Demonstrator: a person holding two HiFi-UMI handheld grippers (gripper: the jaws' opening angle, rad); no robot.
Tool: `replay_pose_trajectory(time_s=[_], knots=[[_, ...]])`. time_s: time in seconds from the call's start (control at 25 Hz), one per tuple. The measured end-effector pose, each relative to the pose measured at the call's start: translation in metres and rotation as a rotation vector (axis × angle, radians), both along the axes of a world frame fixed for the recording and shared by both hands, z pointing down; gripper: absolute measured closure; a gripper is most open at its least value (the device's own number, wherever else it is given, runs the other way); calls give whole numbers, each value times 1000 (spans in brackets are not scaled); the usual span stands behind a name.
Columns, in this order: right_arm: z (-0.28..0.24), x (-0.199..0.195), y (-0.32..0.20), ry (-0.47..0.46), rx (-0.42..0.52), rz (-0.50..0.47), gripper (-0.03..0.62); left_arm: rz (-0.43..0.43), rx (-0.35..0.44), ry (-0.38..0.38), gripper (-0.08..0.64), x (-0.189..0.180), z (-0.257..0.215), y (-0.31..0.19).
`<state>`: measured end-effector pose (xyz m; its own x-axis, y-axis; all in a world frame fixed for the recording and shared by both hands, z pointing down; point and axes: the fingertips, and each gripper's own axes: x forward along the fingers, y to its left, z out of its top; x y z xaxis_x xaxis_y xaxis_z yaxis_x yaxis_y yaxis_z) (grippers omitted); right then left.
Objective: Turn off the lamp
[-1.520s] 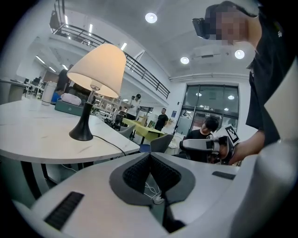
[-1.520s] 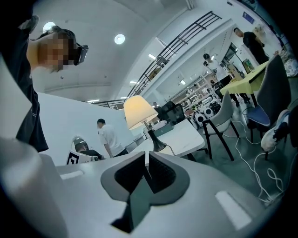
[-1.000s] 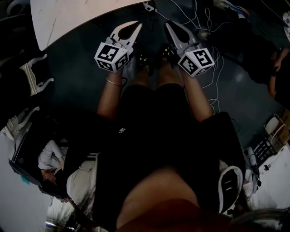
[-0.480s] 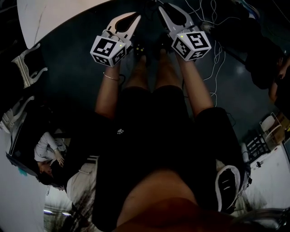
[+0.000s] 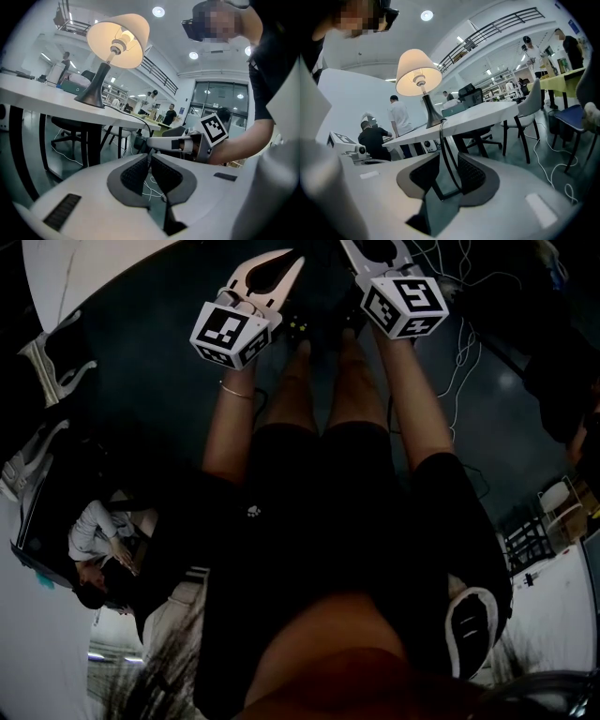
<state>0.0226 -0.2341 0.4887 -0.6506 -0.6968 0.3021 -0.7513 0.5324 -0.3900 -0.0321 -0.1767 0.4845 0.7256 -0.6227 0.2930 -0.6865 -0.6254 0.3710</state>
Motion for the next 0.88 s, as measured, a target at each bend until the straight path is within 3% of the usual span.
replay_pose_trajectory(time_s=[0.16, 0.24, 0.36, 0.88], knots=[[4, -2, -6, 17, 7, 11, 506, -25, 2, 14, 549, -8, 3, -1], [4, -4, -5, 11, 9, 0, 542, -31, -4, 15, 507, -10, 6, -1], [0, -6, -3, 0, 17, -26, 567, -28, -7, 6, 500, -10, 9, -1], [-43, -6, 10, -219, -38, -109, 583, 18, -7, -43, 491, 7, 13, -6]])
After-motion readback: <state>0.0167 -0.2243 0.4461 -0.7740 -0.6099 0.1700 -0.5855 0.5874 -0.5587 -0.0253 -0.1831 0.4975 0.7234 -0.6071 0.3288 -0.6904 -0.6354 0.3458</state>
